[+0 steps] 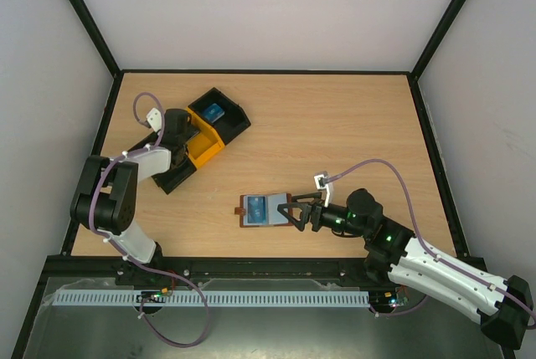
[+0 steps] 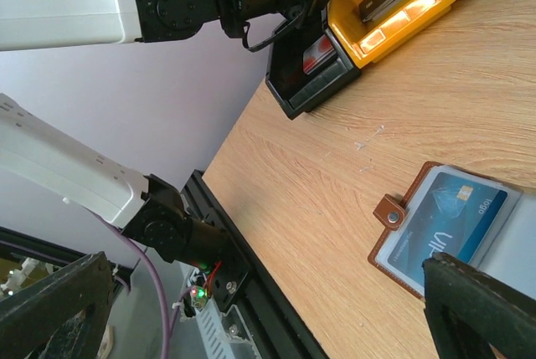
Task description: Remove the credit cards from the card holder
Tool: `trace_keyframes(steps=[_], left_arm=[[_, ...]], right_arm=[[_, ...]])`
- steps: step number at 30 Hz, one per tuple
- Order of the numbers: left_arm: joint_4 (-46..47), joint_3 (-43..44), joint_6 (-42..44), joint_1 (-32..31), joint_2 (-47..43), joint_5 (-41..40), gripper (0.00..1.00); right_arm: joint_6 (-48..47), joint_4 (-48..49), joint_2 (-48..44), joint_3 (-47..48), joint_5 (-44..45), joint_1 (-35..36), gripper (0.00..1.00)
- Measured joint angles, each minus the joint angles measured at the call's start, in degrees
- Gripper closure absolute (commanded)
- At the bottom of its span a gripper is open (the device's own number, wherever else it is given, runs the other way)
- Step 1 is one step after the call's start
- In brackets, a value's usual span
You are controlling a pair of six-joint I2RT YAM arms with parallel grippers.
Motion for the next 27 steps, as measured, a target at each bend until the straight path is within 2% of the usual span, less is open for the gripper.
trace_keyframes(steps=[22, 25, 27], left_arm=[[-4.09, 1.18, 1.31, -0.63, -1.31, -1.75, 0.8], [-4.83, 1.2, 1.31, -0.76, -2.64, -1.99, 0.76], [-5.79, 1.25, 1.31, -0.9, -4.11, -2.03, 0.66]], right_arm=[[0.5, -0.61, 3.74, 0.02, 1.99, 0.0, 0.02], [0.5, -1.22, 4.07, 0.04, 2.49, 0.0, 0.02], [0.52, -1.66, 4.44, 0.04, 2.86, 0.0, 0.02]])
